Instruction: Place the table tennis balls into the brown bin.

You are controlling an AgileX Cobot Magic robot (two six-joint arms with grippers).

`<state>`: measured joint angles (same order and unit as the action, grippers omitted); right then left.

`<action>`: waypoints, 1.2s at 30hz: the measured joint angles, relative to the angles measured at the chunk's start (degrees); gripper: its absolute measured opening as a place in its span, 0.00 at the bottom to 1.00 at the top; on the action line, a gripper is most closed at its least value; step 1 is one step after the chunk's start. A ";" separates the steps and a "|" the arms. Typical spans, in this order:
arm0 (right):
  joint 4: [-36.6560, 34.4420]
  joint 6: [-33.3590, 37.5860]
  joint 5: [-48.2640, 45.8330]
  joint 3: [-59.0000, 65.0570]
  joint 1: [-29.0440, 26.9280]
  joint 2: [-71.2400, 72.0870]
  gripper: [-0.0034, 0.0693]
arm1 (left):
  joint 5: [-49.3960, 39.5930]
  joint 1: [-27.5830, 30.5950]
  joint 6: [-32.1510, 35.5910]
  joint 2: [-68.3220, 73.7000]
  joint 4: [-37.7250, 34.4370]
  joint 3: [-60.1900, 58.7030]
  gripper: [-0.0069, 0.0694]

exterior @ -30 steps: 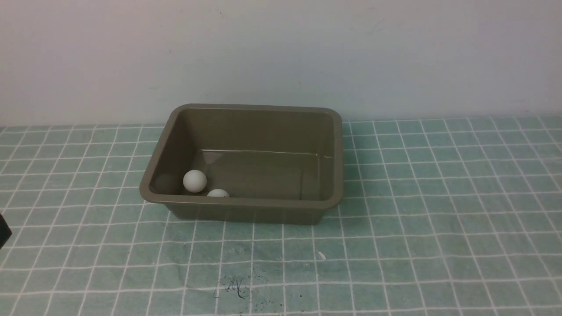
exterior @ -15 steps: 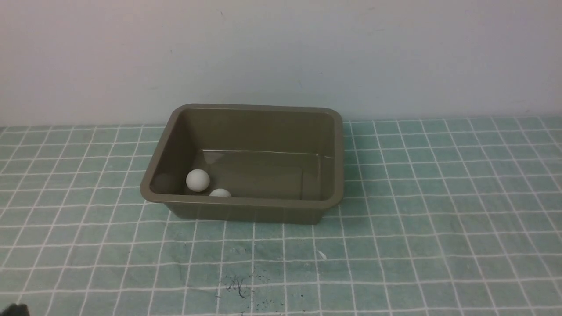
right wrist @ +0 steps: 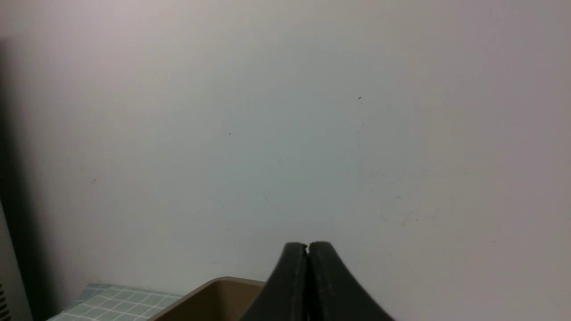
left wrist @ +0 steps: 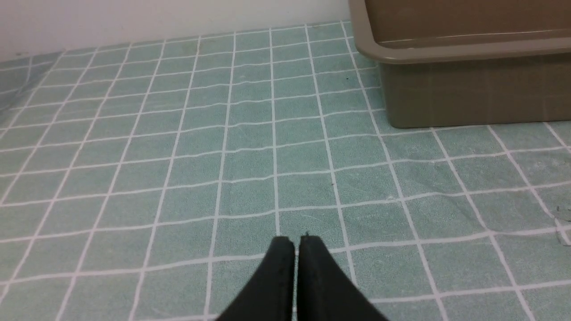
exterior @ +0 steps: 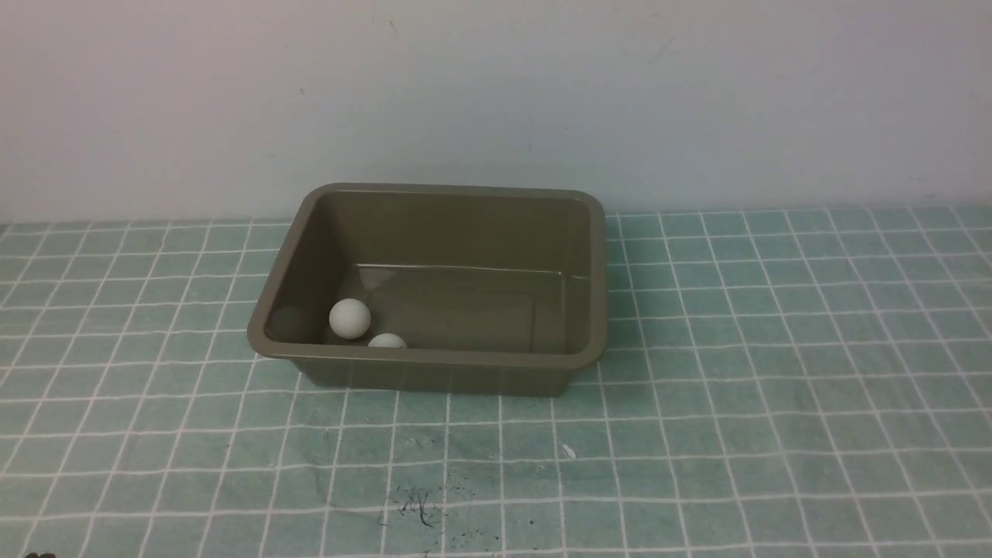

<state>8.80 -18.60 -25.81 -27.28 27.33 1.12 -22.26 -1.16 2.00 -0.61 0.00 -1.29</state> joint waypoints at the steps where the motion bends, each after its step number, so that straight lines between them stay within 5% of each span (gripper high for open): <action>1: 0.00 0.00 0.00 0.00 0.00 0.00 0.03 | 0.00 0.00 0.00 0.00 0.00 0.00 0.08; 16: -0.28 0.00 -1.54 2.31 -0.22 0.00 0.03 | 0.00 0.00 0.04 0.00 0.00 0.00 0.08; 28: 3.40 -0.30 1.39 28.01 -20.43 -0.18 0.03 | 0.13 0.00 0.04 0.00 0.00 -0.07 0.08; 36: 4.05 -0.23 4.87 28.64 -22.76 -0.18 0.03 | 0.19 0.06 0.04 0.00 0.00 -0.07 0.08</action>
<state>12.85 -18.83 -20.95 1.36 4.58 0.94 -22.07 -1.11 2.04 -0.61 0.00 -1.36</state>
